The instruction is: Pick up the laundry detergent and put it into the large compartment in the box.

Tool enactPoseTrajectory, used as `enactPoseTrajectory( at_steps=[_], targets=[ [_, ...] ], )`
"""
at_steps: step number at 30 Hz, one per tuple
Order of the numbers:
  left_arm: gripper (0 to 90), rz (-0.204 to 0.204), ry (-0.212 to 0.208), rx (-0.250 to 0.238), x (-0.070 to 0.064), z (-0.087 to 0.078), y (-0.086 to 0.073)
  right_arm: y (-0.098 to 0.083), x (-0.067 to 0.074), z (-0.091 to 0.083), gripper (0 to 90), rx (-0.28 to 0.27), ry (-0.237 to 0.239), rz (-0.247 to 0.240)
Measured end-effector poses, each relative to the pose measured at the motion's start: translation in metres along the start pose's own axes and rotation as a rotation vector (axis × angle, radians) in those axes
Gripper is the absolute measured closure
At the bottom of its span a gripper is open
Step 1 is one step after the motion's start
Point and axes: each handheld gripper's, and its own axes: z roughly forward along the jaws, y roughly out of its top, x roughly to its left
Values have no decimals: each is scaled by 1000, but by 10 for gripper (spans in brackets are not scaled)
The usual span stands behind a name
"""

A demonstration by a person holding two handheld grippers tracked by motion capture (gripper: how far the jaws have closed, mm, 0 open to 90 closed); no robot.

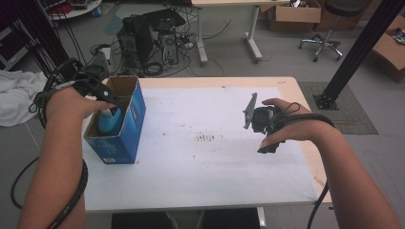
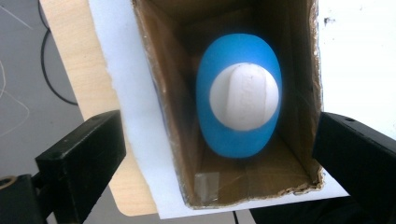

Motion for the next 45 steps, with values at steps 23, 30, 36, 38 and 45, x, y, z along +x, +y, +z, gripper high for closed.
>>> enactPoseTrajectory(
  at_steps=[23, 30, 36, 38, 45],
  targets=[
    [1, 282, 16, -141, -38, -62, 1, 3, -5, -3, 160, 9, 4, 0],
    [1, 534, -14, -182, -74, -65, -3, 4, -7, -4, 160, 13, 2, 4],
    [1, 753, -12, -126, -109, -54, -8, 5, -5, -7, 160, 15, 5, 2],
    [1, 799, -18, -117, -119, -50, -9, 5, -5, -7, 160, 20, 9, -2],
    [1, 1004, -56, -113, -157, -42, -10, 5, -5, -6, 160, 25, 19, 1]
  ],
)
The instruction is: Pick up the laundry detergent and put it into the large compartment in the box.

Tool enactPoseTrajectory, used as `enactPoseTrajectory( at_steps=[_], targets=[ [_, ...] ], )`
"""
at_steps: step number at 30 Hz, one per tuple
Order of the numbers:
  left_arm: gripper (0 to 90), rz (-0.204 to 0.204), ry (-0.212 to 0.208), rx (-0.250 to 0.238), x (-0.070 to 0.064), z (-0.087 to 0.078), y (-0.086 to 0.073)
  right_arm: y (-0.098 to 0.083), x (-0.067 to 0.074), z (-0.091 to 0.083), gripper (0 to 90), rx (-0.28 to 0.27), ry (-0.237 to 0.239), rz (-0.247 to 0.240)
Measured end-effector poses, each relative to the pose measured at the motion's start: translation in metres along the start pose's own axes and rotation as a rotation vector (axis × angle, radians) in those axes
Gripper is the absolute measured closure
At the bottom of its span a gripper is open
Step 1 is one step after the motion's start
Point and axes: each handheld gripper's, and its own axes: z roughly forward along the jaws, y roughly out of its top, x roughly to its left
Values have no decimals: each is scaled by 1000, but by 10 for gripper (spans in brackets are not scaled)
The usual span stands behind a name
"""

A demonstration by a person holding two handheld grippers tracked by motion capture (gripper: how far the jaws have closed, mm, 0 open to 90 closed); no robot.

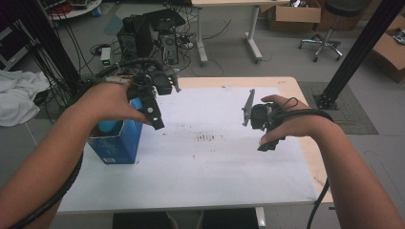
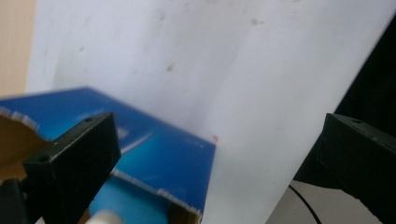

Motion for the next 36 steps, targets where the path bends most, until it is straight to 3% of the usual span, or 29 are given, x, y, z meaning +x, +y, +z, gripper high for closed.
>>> enactPoseTrajectory(
  at_steps=[4, 7, 11, 17, 24, 36],
  targets=[
    [1, 95, -58, -5, -6, 7, 12, 1, -1, 0, 159, 11, 7, -8],
    [1, 156, -71, -9, -9, 12, 17, 2, -3, 0, 160, 17, 7, -10],
    [1, 201, -85, -14, -13, 16, 21, 3, -6, 0, 160, 23, 7, -9],
    [1, 238, -96, -17, -16, 18, 24, 6, -8, -2, 160, 18, 5, -17],
    [1, 246, -131, -31, -17, 22, 28, 6, -9, 0, 160, 30, 10, -20],
    [1, 253, -131, -38, -18, 25, 28, 11, -12, 4, 160, 29, 10, -30]
  ],
)
